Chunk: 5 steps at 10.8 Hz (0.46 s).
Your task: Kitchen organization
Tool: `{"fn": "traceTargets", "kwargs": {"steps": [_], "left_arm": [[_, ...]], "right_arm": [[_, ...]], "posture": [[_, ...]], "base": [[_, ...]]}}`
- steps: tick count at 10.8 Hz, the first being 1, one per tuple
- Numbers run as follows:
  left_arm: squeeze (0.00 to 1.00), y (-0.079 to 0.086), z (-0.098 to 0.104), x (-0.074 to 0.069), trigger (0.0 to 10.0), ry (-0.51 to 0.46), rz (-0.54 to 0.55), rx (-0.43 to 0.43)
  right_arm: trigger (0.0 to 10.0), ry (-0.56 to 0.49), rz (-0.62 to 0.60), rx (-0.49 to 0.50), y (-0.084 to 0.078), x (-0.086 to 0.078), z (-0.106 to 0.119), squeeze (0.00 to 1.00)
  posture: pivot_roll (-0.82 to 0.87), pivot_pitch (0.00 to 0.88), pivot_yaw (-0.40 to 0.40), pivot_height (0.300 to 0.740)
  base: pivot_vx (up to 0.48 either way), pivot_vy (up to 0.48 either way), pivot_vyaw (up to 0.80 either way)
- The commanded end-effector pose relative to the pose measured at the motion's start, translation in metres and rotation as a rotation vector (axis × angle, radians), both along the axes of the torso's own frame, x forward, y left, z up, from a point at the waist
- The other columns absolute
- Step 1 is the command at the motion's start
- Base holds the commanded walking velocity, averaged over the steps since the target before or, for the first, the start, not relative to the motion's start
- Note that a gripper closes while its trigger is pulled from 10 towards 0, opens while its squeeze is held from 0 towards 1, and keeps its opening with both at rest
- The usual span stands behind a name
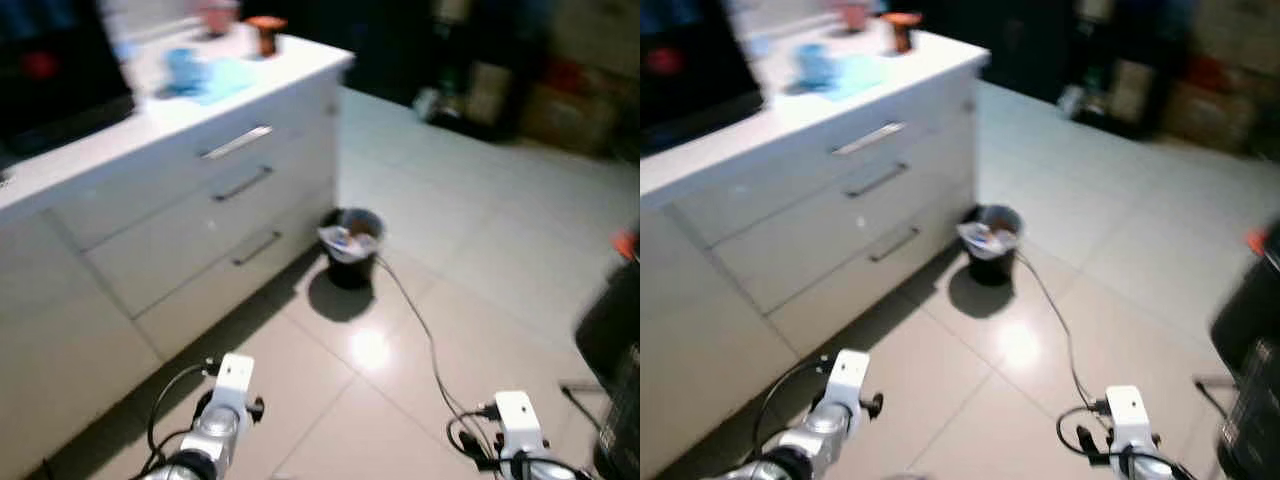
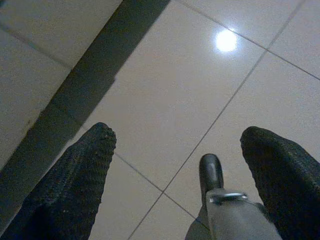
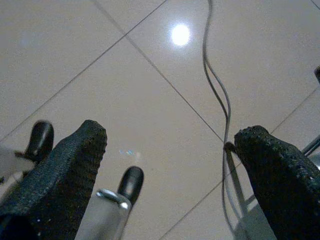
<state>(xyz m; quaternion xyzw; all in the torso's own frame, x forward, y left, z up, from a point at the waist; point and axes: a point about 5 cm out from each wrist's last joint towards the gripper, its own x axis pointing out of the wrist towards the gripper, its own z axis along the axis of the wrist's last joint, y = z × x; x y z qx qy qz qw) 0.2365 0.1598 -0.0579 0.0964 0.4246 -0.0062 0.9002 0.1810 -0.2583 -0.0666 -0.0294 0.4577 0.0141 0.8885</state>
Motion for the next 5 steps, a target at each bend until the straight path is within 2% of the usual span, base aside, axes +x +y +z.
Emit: {"fn": "traceTargets", "kwargs": {"steps": [1, 5], "left_arm": [[0.00, 0.0048, -0.0032, -0.0051, 10.0, 0.023, -0.001, 0.012], [0.00, 0.0036, -0.0026, -0.0040, 10.0, 0.020, -0.009, 0.006]], "right_arm": [[10.0, 0.004, 0.021, -0.003, 0.0020, 0.0016, 0.0001, 0.00], [10.0, 0.004, 0.030, -0.008, 0.0014, 0.0026, 0.0009, 0.00]], "posture": [[0.03, 0.014, 0.015, 0.740], [0.04, 0.013, 0.011, 0.740]], "base": [[0.000, 0.000, 0.80], [0.000, 0.000, 0.80]]}}
